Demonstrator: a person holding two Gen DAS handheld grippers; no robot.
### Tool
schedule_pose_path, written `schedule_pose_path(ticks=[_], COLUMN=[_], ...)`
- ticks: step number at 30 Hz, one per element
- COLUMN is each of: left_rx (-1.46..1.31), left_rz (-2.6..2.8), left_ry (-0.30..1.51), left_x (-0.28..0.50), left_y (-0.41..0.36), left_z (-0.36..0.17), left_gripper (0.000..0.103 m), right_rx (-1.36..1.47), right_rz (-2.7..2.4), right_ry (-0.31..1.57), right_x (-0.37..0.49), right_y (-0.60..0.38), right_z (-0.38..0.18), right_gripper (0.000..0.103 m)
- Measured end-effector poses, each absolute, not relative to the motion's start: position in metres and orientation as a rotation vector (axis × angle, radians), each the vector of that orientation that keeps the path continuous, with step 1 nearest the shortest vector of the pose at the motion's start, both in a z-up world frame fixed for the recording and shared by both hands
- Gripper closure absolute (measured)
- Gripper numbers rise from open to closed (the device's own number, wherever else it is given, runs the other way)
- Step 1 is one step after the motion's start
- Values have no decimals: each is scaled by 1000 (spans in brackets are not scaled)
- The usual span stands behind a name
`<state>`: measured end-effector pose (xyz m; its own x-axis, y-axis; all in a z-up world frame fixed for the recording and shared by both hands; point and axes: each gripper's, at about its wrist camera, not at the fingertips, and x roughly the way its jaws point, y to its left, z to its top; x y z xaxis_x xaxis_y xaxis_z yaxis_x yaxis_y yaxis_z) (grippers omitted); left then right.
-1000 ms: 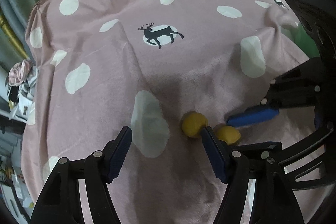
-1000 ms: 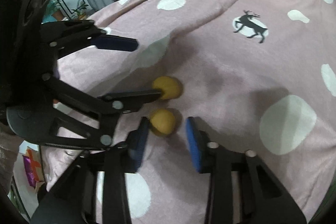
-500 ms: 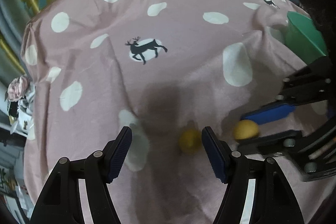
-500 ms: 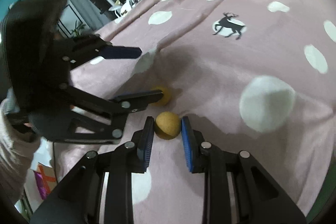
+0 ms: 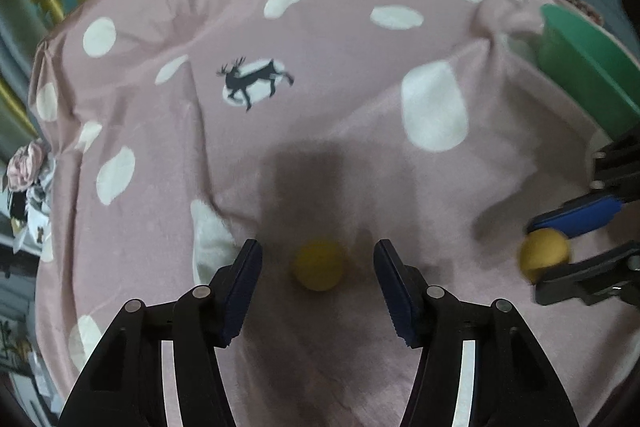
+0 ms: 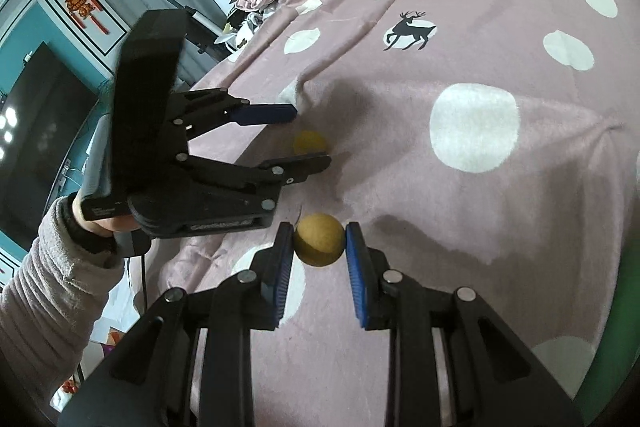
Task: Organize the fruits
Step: 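Close the right tool on one yellow fruit while the left tool grasps the other, then carry both yellow fruits over the green bowl and lower them inside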
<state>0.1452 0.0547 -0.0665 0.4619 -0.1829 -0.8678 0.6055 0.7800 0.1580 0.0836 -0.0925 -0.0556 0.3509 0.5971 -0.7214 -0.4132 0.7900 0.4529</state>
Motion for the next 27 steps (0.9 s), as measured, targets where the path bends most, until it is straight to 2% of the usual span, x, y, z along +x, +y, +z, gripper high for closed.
schedule_pose_path(ticks=[3, 7, 11, 14, 17, 27], left_rx=[459, 406, 339, 284, 247, 201], left_rz=[-515, -504, -505, -498, -475, -365], left_ry=[1005, 1025, 1037, 1050, 1047, 1025], left_x=[148, 150, 153, 155, 153, 135], left_y=[55, 57, 59, 61, 63, 61], left_z=[-72, -74, -75, -75, -75, -68], left_gripper=[53, 55, 65, 67, 76, 76], right_rx=[211, 228, 240, 239, 234, 219], right_rz=[660, 660, 655, 654, 650, 623], right_ry=[1023, 1035, 1041, 1043, 1044, 1032], right_x=[82, 83, 83, 80, 78, 67], right_y=[-95, -99, -100, -101, -101, -111], right_z=[-56, -60, -62, -63, -63, -61], right_gripper=[76, 76, 76, 76, 76, 76])
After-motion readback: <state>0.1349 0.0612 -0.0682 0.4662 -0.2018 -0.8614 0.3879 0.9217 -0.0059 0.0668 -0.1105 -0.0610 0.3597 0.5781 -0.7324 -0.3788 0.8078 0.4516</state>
